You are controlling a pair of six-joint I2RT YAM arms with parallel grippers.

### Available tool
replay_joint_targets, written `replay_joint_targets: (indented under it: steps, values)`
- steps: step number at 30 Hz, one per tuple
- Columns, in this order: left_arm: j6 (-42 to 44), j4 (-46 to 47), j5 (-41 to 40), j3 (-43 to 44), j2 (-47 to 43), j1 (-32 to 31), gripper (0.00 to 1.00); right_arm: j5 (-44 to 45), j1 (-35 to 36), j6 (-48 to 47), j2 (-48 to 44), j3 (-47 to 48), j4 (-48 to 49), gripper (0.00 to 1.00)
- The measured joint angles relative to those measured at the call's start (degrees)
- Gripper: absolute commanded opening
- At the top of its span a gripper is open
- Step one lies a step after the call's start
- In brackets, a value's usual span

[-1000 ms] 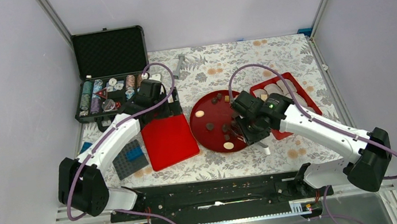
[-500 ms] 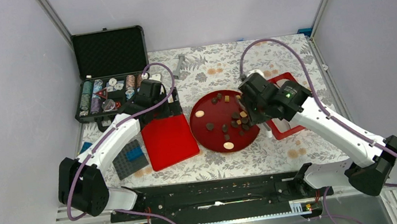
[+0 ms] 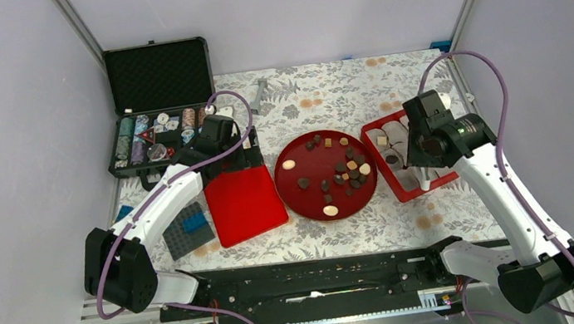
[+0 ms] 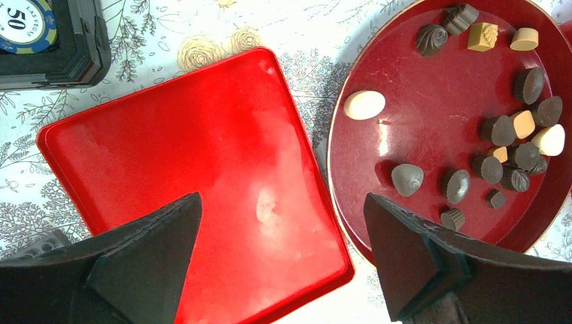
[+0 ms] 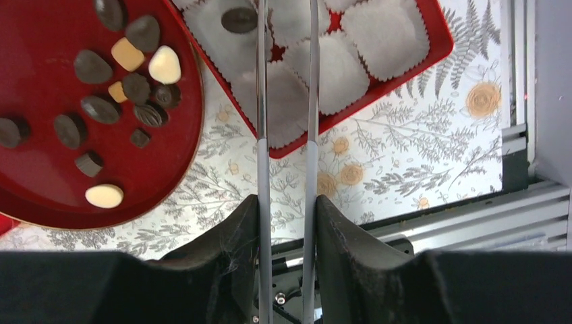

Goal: Pack the chocolate

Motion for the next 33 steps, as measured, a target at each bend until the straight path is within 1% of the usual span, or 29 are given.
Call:
replay_joint_targets:
  steps: [10, 16, 23, 33]
  values:
    - [1.0, -0.3, -1.0, 0.0, 0.1, 0.0, 0.99, -5.9, -0.3, 2.4, -1.3, -1.6, -5.7, 0.28]
    - [1.6, -0.5, -2.5, 0.0, 2.5, 0.0, 0.99, -7.5, -0.3, 3.3, -2.9, -3.3, -8.5, 0.30]
    - [2.1, -0.9, -2.5, 0.1, 3.4, 0.0, 0.99, -9.4, -0.3, 3.8, -4.2, -6.1, -9.0, 0.32]
    - [2.2, -0.8, -2.5, 0.1, 3.9, 0.0, 0.99, -10.5, -0.3, 3.7, -4.2, -6.4, -9.0, 0.44]
